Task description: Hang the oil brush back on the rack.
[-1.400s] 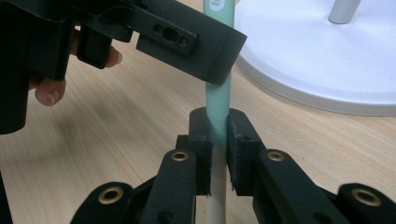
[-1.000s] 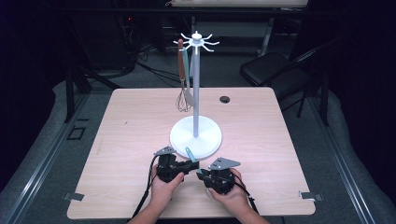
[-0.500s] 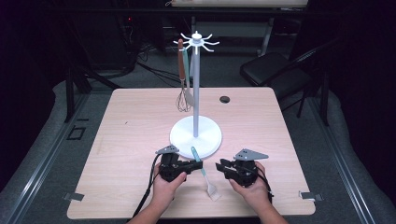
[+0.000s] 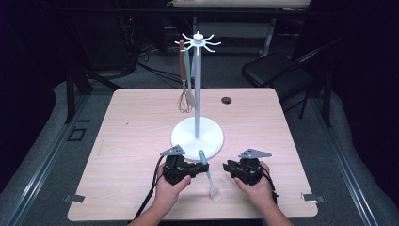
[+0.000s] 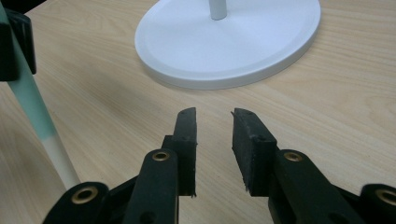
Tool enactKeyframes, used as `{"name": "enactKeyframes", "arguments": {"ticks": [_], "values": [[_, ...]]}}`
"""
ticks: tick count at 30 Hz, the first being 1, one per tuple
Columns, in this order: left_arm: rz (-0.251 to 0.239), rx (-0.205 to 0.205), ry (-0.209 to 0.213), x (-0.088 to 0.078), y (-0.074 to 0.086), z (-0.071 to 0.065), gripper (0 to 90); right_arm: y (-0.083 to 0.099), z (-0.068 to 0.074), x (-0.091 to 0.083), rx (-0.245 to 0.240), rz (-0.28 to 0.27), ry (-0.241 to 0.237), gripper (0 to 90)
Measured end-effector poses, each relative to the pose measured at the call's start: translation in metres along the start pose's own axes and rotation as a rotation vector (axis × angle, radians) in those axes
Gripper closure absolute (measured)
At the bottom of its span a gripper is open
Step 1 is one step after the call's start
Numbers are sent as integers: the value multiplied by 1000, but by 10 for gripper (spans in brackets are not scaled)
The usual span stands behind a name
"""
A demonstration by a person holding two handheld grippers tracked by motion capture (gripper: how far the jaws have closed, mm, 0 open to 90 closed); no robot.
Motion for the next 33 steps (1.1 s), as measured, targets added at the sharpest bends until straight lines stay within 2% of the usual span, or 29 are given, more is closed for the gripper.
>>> {"name": "enactKeyframes", "arguments": {"ticks": [14, 18, 19, 20, 27, 30, 33], "values": [[7, 6, 22, -2, -5, -4, 837, 0, -2, -1, 17, -11, 0, 699], [15, 41, 32, -7, -11, -10, 837, 0, -2, -2, 19, -16, -4, 693], [15, 48, 33, -9, -12, -12, 837, -1, -4, -5, -7, 6, 9, 692], [19, 58, 32, -10, -14, -14, 837, -1, -1, -3, 15, -22, -7, 692], [53, 144, 17, -26, -34, -23, 837, -1, -2, -3, 10, -28, -1, 687], [83, 178, 20, -32, -41, -23, 837, -1, -2, -4, 3, -31, -7, 674], [118, 203, 45, -36, -47, -22, 837, -1, -2, -3, -6, -25, 1, 662]]}}
Point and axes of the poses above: each handheld gripper's, and its own axes: x roughly forward along the jaws, y roughly out of its underside, z roughly to its left, the point moved 4 cm from there along x, roughly forward along the jaws, and after that the axes turned 1 degree about -x, right-handed, at the moved point
